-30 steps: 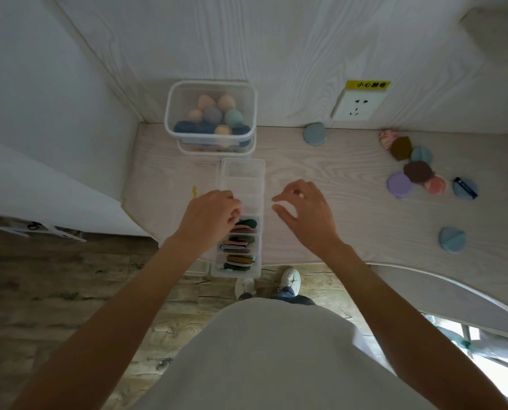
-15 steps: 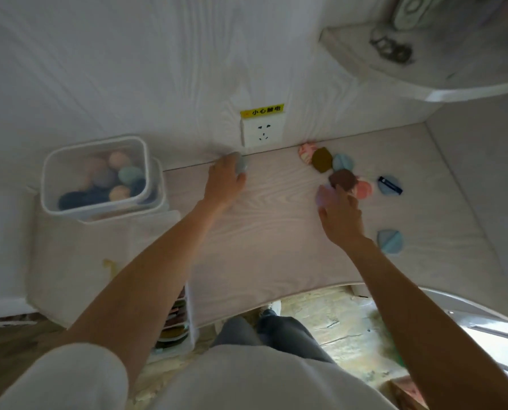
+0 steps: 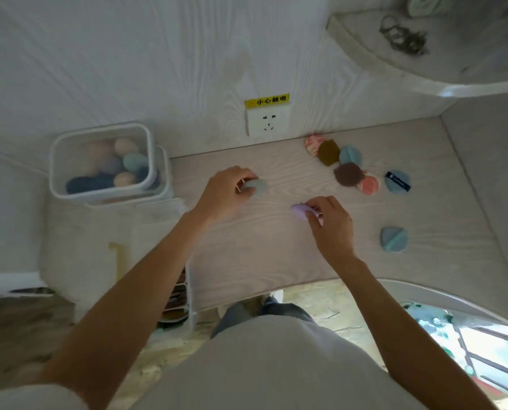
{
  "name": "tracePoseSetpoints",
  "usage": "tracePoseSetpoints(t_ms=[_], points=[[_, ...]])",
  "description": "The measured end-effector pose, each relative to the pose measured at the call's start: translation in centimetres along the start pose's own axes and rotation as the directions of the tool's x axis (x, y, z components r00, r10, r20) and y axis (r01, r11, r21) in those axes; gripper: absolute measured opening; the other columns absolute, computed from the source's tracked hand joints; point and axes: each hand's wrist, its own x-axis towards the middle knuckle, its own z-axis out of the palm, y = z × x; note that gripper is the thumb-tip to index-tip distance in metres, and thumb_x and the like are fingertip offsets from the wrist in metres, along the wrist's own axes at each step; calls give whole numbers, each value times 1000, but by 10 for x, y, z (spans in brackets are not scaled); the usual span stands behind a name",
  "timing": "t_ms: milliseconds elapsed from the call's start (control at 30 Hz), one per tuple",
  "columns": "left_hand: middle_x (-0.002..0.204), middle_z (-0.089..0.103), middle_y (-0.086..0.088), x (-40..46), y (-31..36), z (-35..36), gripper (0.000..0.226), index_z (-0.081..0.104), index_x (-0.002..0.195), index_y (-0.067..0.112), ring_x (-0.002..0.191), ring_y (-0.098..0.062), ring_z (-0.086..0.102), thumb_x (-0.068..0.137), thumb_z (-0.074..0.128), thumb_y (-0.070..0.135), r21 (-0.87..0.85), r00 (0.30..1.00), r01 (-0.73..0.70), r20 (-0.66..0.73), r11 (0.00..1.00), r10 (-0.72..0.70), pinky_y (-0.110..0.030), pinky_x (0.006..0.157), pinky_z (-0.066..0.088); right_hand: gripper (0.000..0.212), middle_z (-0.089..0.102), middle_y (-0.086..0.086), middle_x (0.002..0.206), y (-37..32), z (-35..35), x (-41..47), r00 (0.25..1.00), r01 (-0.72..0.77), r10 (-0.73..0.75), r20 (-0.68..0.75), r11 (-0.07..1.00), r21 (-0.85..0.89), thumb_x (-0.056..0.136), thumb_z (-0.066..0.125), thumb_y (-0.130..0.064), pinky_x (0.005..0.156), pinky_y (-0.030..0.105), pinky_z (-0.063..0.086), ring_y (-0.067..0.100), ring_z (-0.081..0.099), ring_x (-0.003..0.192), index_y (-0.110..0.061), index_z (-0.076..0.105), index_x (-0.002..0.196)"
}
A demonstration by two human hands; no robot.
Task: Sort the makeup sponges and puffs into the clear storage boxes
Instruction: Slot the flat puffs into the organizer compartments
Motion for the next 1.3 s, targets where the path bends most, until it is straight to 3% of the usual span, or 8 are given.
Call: tracePoseSetpoints(t_ms=[100,200,500,667,833,900,1033,1300], points=[[95,61,4,-65,3,-31,19,66,106,14,80,-5,56,88,59,10,-37,972,-118,-207,992,108,-16,77,47,8,65,-3,91,-36,0,-14,1000,18,-20,8,976,217,87,63,-12,71,19,48,9,58,79,-14,67,94],[104,55,-6,-133,-16,-53,25,65,111,8,92,-3,51,89,55,6,69,941,-48,-331,996,68,-10,86,41,10,66,-4,94,-73,12,-27,999,19,-33,39,949,316,86,64,-13,72,18,47,9,58,83,-16,68,95],[81,71,-1,-189,-79,-57,13,71,91,14,66,-16,65,81,64,17,211,975,82,-219,974,-35,-28,59,54,13,65,-14,85,-143,48,-50,981,-136,39,189,833,536,85,64,-10,65,7,41,0,58,76,-22,65,91],[75,72,-3,-189,-83,-53,14,75,87,14,64,-25,65,74,74,8,307,994,12,-109,952,23,-26,66,43,11,69,-6,92,-159,62,-56,984,-33,-44,174,909,416,85,64,-14,65,11,46,6,62,76,-18,69,94],[96,70,-2,-193,-91,-47,21,73,99,17,86,-24,63,80,70,12,287,996,7,-83,958,18,-36,84,47,8,69,1,85,-176,87,-52,983,67,-104,152,971,230,84,65,-18,63,20,51,12,63,68,-13,69,90],[94,67,-2,-190,-92,-47,19,73,97,17,82,-22,63,79,71,13,300,997,-7,-76,954,32,-35,82,47,12,69,-3,83,-179,91,-50,982,81,-109,155,980,180,85,65,-27,65,30,52,9,61,69,-17,68,89],[80,68,-4,-190,-93,-46,19,75,89,16,73,-24,64,71,78,12,283,991,8,-133,959,31,-34,75,51,30,68,-8,80,-188,89,-50,958,176,-197,207,978,114,84,57,-48,66,24,46,8,59,75,-20,67,86],[74,71,4,-195,-100,-44,14,74,84,23,76,-21,60,71,79,21,402,974,-19,-201,915,109,-35,79,36,12,69,-4,73,-185,95,-52,930,343,-332,157,938,-46,80,68,-30,67,28,46,18,57,74,-18,71,77]])
